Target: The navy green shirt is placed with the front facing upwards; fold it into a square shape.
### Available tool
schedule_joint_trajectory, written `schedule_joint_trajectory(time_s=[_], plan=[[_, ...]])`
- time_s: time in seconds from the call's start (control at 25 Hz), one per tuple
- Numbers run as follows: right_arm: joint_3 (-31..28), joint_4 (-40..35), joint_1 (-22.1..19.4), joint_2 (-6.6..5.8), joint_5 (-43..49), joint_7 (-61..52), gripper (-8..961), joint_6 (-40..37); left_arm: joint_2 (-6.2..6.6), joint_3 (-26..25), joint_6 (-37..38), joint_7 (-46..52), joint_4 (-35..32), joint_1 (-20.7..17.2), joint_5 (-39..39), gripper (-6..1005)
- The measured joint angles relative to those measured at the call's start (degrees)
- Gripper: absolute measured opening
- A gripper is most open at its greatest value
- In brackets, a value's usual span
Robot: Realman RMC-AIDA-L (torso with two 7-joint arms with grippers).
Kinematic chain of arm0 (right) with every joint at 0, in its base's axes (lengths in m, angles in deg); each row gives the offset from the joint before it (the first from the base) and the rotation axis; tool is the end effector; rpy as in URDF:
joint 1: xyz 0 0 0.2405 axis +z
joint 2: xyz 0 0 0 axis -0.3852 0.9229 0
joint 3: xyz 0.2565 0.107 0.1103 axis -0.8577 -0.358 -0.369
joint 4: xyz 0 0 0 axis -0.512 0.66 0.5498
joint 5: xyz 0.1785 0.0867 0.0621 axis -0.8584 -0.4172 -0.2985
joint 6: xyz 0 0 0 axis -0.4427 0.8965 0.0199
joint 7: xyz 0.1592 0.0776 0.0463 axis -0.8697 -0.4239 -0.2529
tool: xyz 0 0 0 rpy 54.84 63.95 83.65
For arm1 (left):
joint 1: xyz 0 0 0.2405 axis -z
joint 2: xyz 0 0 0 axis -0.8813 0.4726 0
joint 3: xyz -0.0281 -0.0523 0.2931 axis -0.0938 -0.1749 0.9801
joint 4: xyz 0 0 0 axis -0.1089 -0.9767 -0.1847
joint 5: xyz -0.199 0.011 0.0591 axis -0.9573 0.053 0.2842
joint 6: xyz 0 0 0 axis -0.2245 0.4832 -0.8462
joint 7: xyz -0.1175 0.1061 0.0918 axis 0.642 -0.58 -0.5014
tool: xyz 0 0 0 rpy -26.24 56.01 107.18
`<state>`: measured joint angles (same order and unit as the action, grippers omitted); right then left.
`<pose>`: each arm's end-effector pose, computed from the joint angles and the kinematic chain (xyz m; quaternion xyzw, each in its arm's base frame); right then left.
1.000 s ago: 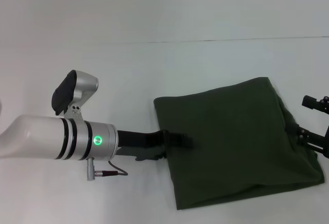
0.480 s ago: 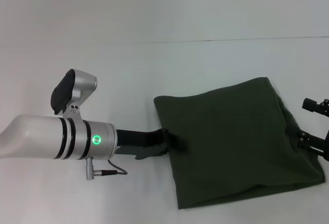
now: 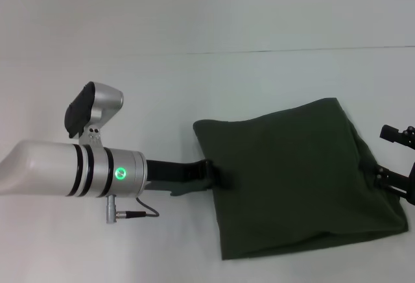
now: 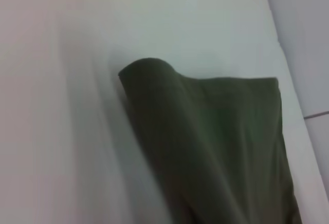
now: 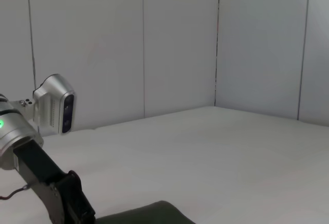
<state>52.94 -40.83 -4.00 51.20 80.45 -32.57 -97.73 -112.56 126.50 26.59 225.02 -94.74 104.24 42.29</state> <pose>0.3561 0.3032 -0.0051 -0.8891 0.1585 0.2816 0.3243 -0.2322 0.3898 -0.1664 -0.7536 -0.6399 -0.1470 0.0311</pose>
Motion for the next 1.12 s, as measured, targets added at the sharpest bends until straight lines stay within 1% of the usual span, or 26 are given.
schedule_joint_trajectory(time_s=[0.12, 0.28, 0.44, 0.52, 0.6, 0.68, 0.84, 0.96, 1.12], plan=[[-0.01, 0.24, 0.28, 0.00, 0.00, 0.00, 795, 0.06, 0.27, -0.19, 0.05, -0.03, -2.21, -0.60, 0.30, 76], [0.27, 0.54, 0.85, -0.01, -0.12, 0.00, 795, 0.40, 1.14, -0.45, 0.50, 0.04, -6.38, -2.18, 0.33, 78], [0.23, 1.28, 1.40, 0.14, -0.27, 0.01, 795, 0.61, 2.48, -1.17, 0.64, 0.29, -8.68, -3.82, 0.51, 87], [0.05, 1.98, 1.68, 0.15, -0.35, 0.06, 796, 0.83, 2.97, -2.81, 0.81, 0.14, -9.27, -4.53, 1.41, 91], [0.08, 2.44, 1.97, 0.18, -0.35, 0.15, 796, 1.30, 3.17, -5.53, 1.45, -0.03, -9.93, -5.08, 3.84, 95], [0.25, 3.07, 2.37, 0.23, -0.36, 0.23, 796, 1.90, 3.40, -7.60, 2.24, -0.06, -10.47, -5.35, 6.09, 100], [0.32, 4.44, 3.12, 0.25, -0.24, 0.42, 796, 3.02, 4.28, -11.92, 4.06, -0.08, -11.42, -5.47, 10.39, 109], [0.33, 5.15, 3.66, 0.26, -0.14, 0.44, 796, 3.49, 4.84, -13.90, 5.29, -0.13, -12.55, -5.43, 12.57, 115], [0.31, 5.59, 4.13, 0.30, -0.08, 0.39, 796, 3.53, 5.46, -14.87, 6.13, -0.13, -13.93, -5.35, 14.99, 124]])
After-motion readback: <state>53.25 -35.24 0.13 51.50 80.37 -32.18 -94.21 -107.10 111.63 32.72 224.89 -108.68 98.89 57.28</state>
